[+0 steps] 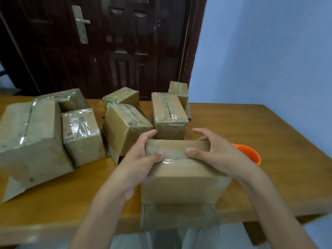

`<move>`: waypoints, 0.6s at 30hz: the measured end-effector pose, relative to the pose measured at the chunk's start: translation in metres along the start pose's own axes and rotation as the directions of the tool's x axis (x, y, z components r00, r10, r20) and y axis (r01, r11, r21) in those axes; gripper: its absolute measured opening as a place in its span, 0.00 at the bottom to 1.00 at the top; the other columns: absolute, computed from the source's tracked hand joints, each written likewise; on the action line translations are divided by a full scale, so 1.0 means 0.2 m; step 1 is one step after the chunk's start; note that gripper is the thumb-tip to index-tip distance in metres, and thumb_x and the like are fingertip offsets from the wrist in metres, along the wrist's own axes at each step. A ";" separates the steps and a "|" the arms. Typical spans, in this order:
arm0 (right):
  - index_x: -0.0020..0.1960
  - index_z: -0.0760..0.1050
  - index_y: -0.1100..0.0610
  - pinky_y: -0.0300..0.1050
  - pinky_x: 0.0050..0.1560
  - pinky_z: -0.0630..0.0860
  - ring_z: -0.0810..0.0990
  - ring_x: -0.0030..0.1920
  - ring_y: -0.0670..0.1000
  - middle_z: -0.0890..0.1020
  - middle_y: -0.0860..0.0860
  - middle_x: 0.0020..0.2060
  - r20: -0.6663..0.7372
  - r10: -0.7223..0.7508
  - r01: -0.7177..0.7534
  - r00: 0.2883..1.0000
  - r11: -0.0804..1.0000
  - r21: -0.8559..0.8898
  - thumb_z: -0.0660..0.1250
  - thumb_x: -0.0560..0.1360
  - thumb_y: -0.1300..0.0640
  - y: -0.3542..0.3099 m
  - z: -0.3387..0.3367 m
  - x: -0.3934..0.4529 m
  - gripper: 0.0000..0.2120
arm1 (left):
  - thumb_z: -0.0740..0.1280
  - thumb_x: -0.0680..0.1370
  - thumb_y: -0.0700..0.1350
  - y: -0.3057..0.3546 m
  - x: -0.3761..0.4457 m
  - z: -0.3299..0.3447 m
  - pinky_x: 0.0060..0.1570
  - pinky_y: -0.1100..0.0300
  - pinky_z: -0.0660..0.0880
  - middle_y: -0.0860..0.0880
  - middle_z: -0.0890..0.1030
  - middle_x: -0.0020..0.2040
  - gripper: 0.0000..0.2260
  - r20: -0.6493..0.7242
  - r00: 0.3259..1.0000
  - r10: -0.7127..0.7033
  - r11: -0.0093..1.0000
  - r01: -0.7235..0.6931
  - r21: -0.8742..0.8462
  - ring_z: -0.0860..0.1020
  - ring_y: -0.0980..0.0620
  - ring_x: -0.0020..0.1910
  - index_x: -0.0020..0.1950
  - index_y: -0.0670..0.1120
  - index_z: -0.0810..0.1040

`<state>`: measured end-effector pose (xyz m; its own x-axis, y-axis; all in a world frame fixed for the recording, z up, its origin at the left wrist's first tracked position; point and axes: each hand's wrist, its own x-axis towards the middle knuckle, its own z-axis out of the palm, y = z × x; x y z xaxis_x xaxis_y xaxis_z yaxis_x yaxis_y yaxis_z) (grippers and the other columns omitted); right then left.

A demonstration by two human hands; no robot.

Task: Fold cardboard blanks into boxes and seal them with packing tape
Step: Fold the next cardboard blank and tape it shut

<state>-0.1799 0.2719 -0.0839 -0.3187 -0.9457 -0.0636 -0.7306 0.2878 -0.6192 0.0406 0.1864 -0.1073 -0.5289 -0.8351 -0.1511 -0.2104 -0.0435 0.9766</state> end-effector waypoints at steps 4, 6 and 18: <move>0.63 0.80 0.39 0.51 0.60 0.78 0.80 0.57 0.44 0.82 0.40 0.57 -0.059 -0.044 0.042 0.997 0.999 -0.029 0.73 0.72 0.32 0.02 0.03 0.01 0.22 | 0.70 0.82 0.43 -0.02 0.01 0.02 0.52 0.54 0.80 0.53 0.77 0.62 0.22 0.004 0.999 -0.051 0.991 0.051 -0.124 0.79 0.48 0.59 0.69 0.67 0.74; 0.58 0.81 0.41 0.44 0.55 0.76 0.79 0.53 0.41 0.81 0.40 0.53 -0.055 -0.051 0.051 0.997 0.999 -0.009 0.72 0.74 0.33 0.01 0.02 0.00 0.17 | 0.69 0.83 0.46 -0.01 0.00 0.01 0.43 0.58 0.80 0.51 0.83 0.58 0.14 -0.015 0.997 -0.074 0.982 0.070 -0.178 0.82 0.49 0.54 0.65 0.61 0.78; 0.60 0.80 0.41 0.52 0.57 0.80 0.80 0.55 0.43 0.83 0.39 0.54 0.035 -0.019 0.027 0.999 0.970 -0.241 0.67 0.77 0.32 -0.08 -0.08 -0.03 0.17 | 0.62 0.86 0.42 -0.12 0.04 -0.06 0.39 0.71 0.76 0.44 0.82 0.40 0.12 0.066 0.998 0.020 0.950 0.001 -0.314 0.82 0.53 0.39 0.45 0.42 0.78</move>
<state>-0.1766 0.2752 -0.0605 -0.2836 -0.9557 -0.0790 -0.8629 0.2902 -0.4137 0.0513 0.1739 -0.1299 -0.5860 -0.7980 -0.1409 0.0573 -0.2143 0.9751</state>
